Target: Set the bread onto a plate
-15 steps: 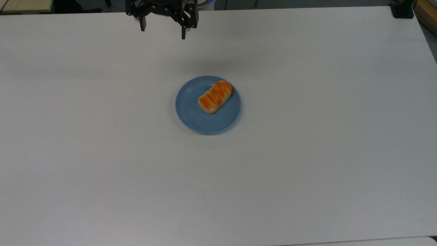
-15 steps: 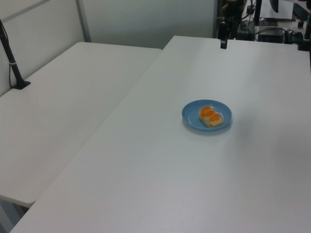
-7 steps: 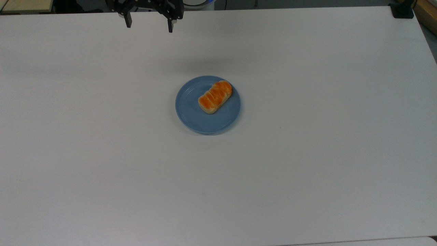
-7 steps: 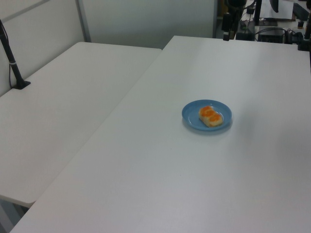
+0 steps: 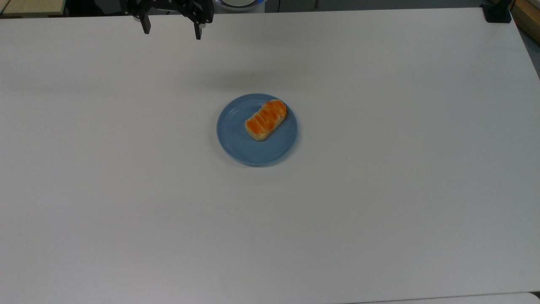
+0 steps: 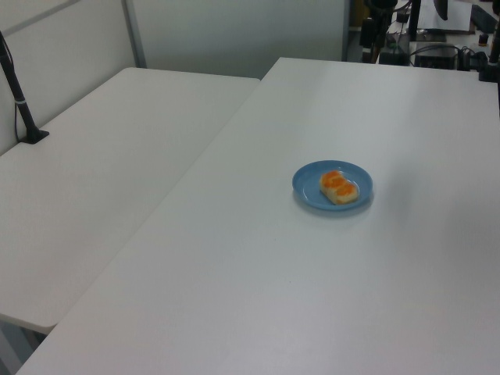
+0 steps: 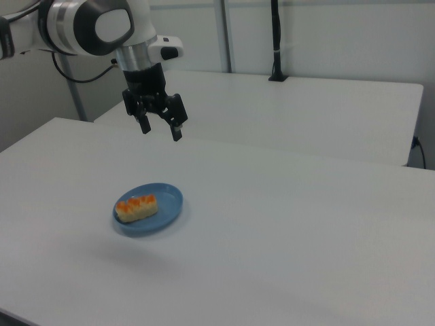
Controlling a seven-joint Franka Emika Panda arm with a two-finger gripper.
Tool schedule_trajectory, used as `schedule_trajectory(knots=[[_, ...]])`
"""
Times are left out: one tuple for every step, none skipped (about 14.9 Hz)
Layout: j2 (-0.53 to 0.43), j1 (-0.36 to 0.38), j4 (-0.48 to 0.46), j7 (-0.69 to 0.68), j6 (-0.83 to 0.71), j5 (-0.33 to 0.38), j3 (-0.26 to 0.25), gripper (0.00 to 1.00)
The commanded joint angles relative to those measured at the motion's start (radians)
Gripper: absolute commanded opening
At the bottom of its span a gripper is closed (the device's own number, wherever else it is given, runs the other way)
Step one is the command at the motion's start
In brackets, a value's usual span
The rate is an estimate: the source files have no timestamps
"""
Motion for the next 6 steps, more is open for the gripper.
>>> schedule_trajectory(knots=[[-0.002, 0.025, 0.014, -0.023, -0.034, 0.028, -0.024, 1.00], [-0.002, 0.025, 0.014, -0.022, -0.034, 0.028, -0.024, 1.00], [-0.002, 0.025, 0.014, -0.023, -0.034, 0.028, -0.024, 1.00], [-0.002, 0.025, 0.012, -0.025, -0.032, 0.028, -0.024, 1.00], [-0.001, 0.025, 0.014, -0.025, -0.032, 0.028, -0.024, 1.00], [-0.001, 0.025, 0.014, -0.026, -0.032, 0.028, -0.024, 1.00]])
